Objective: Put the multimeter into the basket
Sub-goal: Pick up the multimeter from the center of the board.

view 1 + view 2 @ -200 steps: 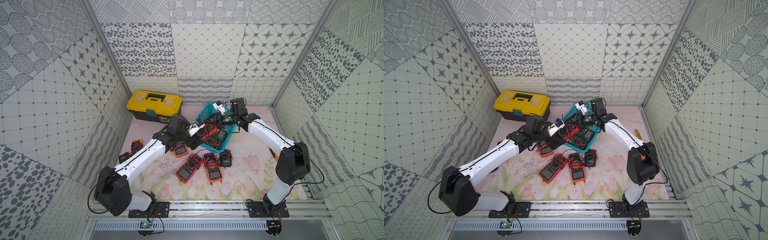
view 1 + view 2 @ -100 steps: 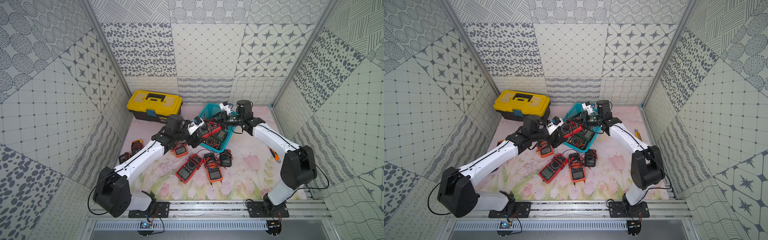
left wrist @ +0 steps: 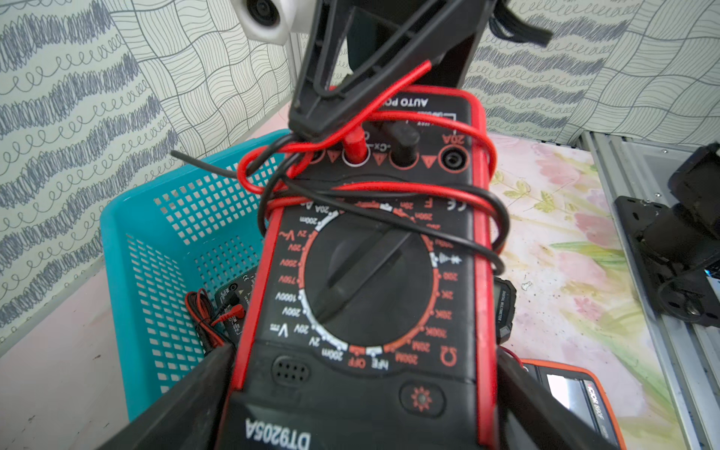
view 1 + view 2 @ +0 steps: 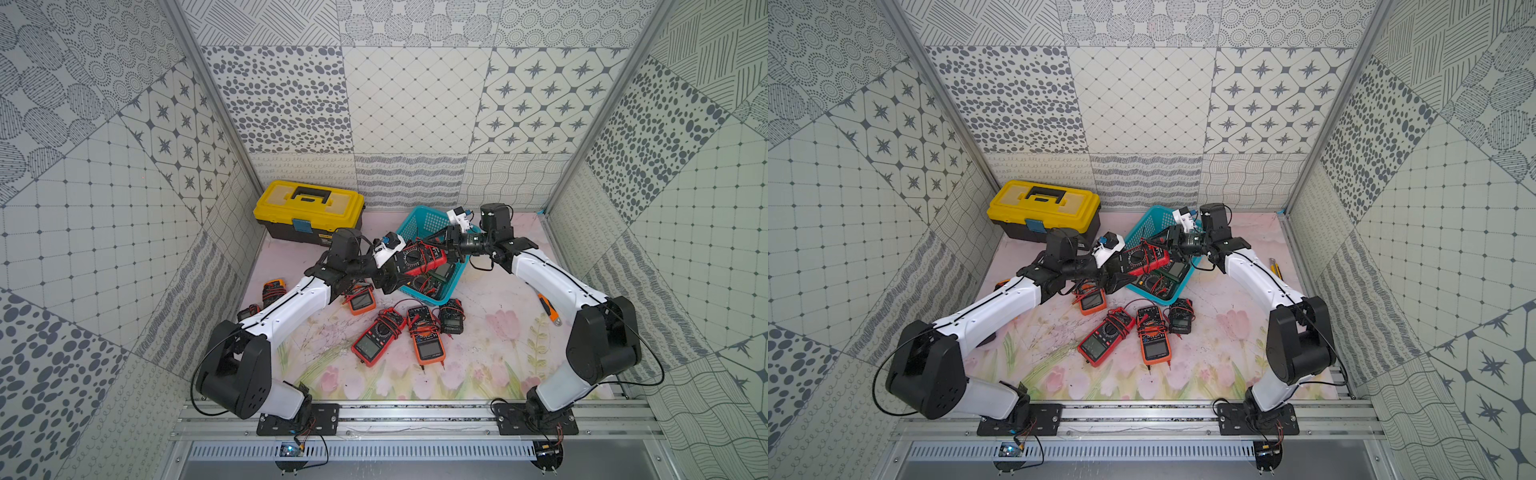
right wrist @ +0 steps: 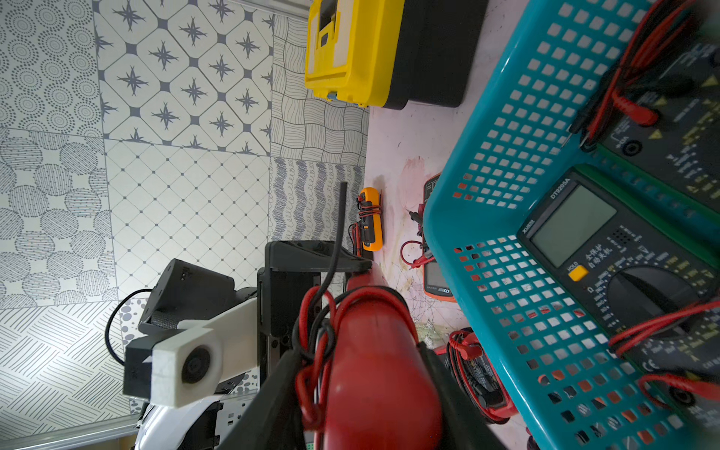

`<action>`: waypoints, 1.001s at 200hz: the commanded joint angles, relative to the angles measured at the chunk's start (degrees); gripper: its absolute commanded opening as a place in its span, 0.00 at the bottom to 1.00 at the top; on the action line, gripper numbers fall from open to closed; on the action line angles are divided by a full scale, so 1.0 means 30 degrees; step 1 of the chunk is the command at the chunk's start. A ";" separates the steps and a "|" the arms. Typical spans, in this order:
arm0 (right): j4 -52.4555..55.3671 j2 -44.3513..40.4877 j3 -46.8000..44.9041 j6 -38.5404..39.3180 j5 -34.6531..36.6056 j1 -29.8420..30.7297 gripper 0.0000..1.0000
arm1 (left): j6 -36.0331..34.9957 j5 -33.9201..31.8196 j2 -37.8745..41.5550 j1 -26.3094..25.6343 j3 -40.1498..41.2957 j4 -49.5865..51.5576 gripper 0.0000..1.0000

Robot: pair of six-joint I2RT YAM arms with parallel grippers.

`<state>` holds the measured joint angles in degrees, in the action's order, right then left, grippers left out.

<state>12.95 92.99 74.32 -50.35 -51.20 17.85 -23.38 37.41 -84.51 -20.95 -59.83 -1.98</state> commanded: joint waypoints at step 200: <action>-0.1496 -0.1315 -0.1034 0.1144 0.4787 -0.3175 0.00 | 0.5402 -0.6576 -0.1317 0.1707 0.1044 -0.2587 0.99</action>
<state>14.74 91.90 71.66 -45.15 -40.25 8.03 -13.61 24.86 -89.12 -16.34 -57.04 -5.91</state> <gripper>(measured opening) 0.466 0.990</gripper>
